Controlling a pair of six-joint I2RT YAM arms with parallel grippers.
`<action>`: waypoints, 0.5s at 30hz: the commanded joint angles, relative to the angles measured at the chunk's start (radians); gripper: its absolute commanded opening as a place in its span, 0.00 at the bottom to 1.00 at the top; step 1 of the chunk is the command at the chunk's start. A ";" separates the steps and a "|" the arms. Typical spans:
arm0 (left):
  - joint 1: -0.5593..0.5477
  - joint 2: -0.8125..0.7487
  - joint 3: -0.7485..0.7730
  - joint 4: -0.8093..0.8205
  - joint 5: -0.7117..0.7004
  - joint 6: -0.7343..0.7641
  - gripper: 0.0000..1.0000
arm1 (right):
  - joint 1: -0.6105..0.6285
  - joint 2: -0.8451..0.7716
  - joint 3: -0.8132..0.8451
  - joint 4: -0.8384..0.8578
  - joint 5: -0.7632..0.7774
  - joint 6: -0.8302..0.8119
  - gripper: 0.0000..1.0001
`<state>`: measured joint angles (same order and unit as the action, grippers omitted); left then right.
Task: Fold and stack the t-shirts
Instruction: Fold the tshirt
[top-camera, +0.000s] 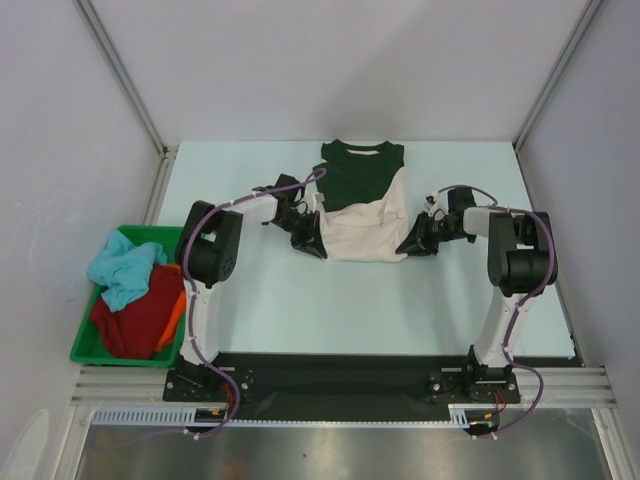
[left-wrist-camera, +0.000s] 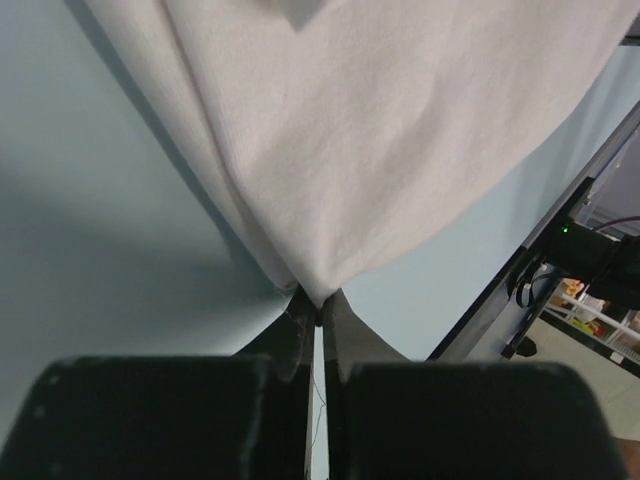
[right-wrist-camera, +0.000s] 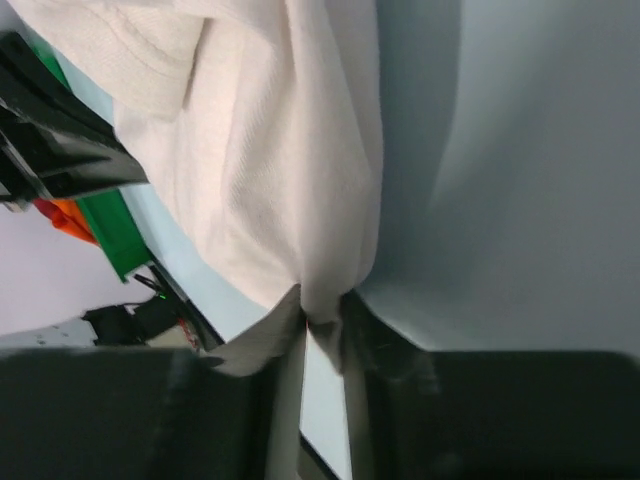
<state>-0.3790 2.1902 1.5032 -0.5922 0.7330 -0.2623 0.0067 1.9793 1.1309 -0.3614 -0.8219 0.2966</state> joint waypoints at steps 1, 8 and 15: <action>0.005 -0.009 0.043 0.020 -0.012 0.029 0.00 | 0.016 0.003 0.029 0.007 -0.029 -0.010 0.15; 0.002 -0.144 -0.018 0.020 0.037 0.063 0.00 | 0.003 -0.101 0.021 -0.100 -0.054 -0.054 0.00; 0.003 -0.322 -0.086 -0.024 0.049 0.094 0.01 | -0.057 -0.244 0.001 -0.217 -0.083 -0.094 0.00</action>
<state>-0.3790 1.9854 1.4372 -0.5961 0.7399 -0.2150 -0.0265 1.8297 1.1320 -0.4931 -0.8616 0.2436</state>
